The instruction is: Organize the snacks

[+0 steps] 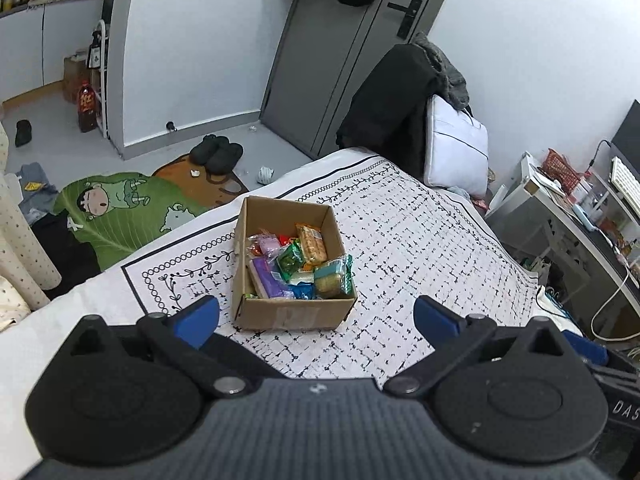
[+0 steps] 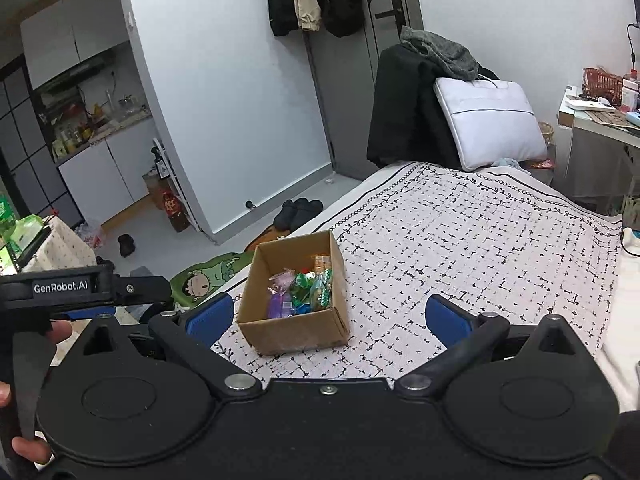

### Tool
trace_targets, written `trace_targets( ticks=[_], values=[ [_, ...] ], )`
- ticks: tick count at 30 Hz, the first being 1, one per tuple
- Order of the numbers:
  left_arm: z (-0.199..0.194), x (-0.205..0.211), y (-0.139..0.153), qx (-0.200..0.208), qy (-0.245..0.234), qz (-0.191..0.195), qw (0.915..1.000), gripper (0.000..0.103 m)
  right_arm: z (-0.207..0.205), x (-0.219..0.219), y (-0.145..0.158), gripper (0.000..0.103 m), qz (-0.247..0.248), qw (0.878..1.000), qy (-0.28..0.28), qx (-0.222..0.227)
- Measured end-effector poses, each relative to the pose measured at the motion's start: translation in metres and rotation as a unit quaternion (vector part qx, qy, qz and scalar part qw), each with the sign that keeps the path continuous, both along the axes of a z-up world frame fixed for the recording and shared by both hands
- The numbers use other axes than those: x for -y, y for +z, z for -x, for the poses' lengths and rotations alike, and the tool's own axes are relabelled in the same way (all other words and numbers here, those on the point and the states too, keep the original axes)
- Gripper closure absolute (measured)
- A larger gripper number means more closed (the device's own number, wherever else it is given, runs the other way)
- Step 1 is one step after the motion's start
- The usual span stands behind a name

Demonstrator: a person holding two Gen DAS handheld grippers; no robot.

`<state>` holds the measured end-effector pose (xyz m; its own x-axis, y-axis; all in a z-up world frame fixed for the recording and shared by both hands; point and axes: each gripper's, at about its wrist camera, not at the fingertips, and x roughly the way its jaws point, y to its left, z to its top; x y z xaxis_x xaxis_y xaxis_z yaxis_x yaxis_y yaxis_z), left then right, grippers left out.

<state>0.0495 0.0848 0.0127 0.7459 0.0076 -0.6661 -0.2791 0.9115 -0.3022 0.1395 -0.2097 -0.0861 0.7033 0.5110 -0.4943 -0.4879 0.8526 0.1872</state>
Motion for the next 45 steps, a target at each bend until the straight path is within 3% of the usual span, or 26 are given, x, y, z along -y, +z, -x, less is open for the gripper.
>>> trace_targets(
  ticks=[15,26,45],
  values=[
    [0.042,0.001,-0.003,0.011,-0.022,-0.027,0.9993,0.0,0.029,0.006,-0.004,0.0,0.018,1.0,-0.011,0.007],
    [0.058,0.001,-0.001,0.02,-0.047,-0.073,0.996,0.0,0.032,0.007,-0.01,0.0,0.029,0.999,-0.003,-0.012],
    [0.06,-0.001,0.001,0.023,-0.052,-0.067,0.9961,0.0,0.033,0.009,-0.012,0.0,0.029,0.999,-0.003,-0.028]
  ],
)
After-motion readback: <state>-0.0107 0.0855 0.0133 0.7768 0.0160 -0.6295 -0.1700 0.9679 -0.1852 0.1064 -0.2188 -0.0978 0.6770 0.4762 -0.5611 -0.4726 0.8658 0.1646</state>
